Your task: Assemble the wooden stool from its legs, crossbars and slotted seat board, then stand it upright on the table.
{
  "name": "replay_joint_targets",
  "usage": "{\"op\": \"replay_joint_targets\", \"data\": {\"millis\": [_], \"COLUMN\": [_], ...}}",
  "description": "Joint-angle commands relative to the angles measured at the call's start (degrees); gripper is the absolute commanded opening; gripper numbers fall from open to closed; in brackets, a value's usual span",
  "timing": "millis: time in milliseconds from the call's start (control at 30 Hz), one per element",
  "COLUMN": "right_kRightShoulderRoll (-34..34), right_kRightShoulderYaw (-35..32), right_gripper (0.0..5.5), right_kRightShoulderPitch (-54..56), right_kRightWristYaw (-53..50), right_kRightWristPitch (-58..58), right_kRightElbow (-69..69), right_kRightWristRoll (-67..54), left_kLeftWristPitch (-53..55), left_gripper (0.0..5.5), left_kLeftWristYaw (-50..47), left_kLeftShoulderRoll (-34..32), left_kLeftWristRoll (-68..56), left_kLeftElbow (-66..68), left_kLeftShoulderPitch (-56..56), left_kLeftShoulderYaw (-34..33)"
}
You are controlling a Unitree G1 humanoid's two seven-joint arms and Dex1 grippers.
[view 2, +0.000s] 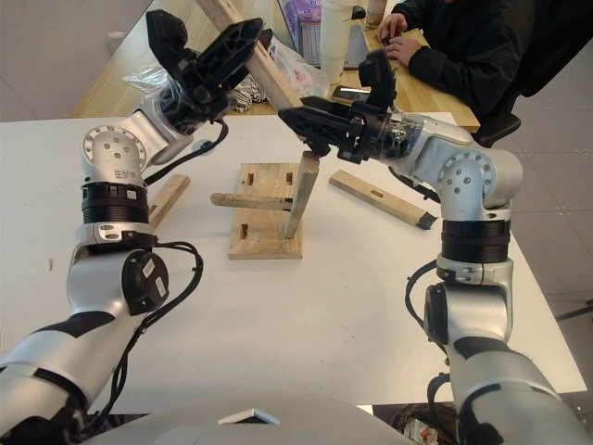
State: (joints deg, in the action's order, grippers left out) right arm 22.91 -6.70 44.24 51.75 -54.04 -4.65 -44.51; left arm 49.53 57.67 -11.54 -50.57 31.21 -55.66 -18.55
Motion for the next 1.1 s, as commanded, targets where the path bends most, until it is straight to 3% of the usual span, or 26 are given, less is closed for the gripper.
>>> {"op": "replay_joint_targets", "data": {"millis": [33, 167, 200, 467, 633, 833, 1100], "right_kRightShoulderRoll": [-0.6, 0.1, -0.1, 6.6, 8.6, 6.4, 4.0], "right_kRightShoulderYaw": [-0.7, -1.2, -2.3, -10.4, -13.6, -18.1, -18.5], "right_gripper": [2.06, 2.06, 2.42, 3.56, 3.56, 3.56, 3.56], "right_kRightShoulderPitch": [0.4, 1.4, 2.6, 4.9, 0.1, -9.4, -11.5], "right_kRightWristYaw": [-1.8, -2.4, -3.9, -4.7, -6.4, -10.9, -14.6], "right_kRightWristPitch": [-0.9, -0.5, 0.7, 3.9, 7.9, 8.7, 9.4], "right_kRightElbow": [-0.5, -1.4, -3.5, -11.2, -13.2, -10.3, -11.8], "right_kRightWristRoll": [-0.6, -0.9, -0.2, 0.1, 2.5, 1.1, 1.5], "left_kLeftWristPitch": [0.0, -4.0, -6.0, -22.0, -30.9, -31.4, -36.0], "left_gripper": [2.08, 2.07, 2.06, 2.02, 2.02, 2.02, 2.02], "left_kLeftWristYaw": [1.4, 1.0, 0.5, 4.1, 13.3, 21.0, 21.7], "left_kLeftShoulderRoll": [0.2, 1.1, 1.5, -2.9, -9.0, -15.7, -14.6], "left_kLeftWristRoll": [-0.8, 0.7, 1.3, 8.6, 16.8, 20.7, 24.5], "left_kLeftElbow": [-0.7, 1.5, 2.6, 13.6, 18.8, 14.5, 14.3], "left_kLeftShoulderPitch": [0.0, -1.2, -2.0, -3.8, 6.1, 16.9, 20.5], "left_kLeftShoulderYaw": [0.1, -0.1, -0.5, -0.9, 2.6, 5.1, 7.9]}}
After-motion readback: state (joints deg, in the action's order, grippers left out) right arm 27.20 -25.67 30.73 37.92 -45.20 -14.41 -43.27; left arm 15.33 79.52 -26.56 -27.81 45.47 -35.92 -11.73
